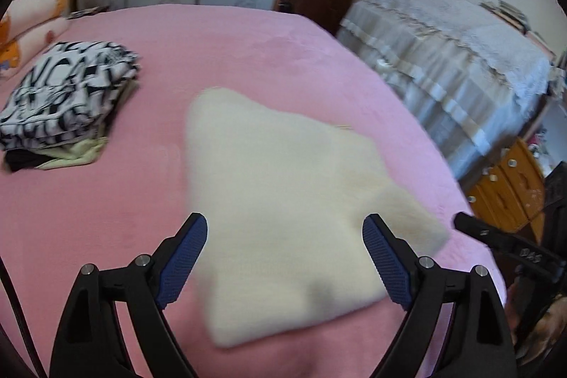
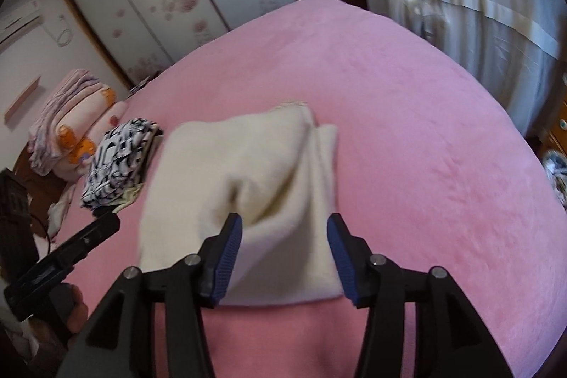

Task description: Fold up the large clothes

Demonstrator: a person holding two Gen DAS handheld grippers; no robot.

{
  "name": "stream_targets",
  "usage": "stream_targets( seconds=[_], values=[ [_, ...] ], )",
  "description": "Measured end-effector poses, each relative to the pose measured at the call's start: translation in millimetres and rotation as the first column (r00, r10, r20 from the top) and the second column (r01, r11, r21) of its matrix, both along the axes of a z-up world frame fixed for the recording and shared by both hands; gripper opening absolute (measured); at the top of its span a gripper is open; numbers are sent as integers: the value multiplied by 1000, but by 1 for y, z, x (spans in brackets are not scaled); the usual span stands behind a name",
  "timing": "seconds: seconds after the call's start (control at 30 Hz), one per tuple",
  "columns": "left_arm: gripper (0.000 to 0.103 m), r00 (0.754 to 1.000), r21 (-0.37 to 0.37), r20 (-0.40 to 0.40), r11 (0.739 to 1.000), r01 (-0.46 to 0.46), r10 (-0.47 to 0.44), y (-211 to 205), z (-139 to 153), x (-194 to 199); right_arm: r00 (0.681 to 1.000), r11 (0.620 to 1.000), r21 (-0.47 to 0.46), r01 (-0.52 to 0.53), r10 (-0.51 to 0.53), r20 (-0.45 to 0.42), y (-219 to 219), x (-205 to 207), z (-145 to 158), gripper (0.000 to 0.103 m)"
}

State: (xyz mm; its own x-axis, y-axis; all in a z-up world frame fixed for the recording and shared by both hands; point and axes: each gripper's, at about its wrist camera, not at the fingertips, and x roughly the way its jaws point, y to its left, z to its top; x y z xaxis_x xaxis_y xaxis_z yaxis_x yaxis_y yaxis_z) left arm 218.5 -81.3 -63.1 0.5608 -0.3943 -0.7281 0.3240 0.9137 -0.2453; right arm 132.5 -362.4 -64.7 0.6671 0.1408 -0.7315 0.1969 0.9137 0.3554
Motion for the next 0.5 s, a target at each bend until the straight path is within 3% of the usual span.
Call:
stream_targets(
  seconds=[0.17, 0.3, 0.37, 0.4, 0.43, 0.5],
  values=[
    [88, 991, 67, -115, 996, -56, 64, 28, -40, 20, 989, 992, 39, -116, 119, -89, 27, 32, -14, 56],
    [88, 985, 99, -162, 994, -46, 62, 28, -62, 32, 977, 989, 0, -148, 146, -156, 40, 57, -33, 54],
    [88, 982, 105, -182, 994, -32, 51, 26, -74, 35, 968, 984, -13, -180, 175, -180, 43, 67, -41, 32],
    [85, 981, 102, -188, 995, -19, 38, 25, -78, 37, 962, 981, -25, -193, 184, -202, 45, 72, -46, 31],
    [82, 982, 92, -190, 996, -4, 21, 23, -80, 38, 955, 978, -33, -205, 193, -226, 47, 76, -51, 19],
    [62, 980, 62, -200, 998, 32, -19, 20, -81, 41, 947, 970, -81, -229, 203, -248, 51, 78, -56, 16]
  ],
)
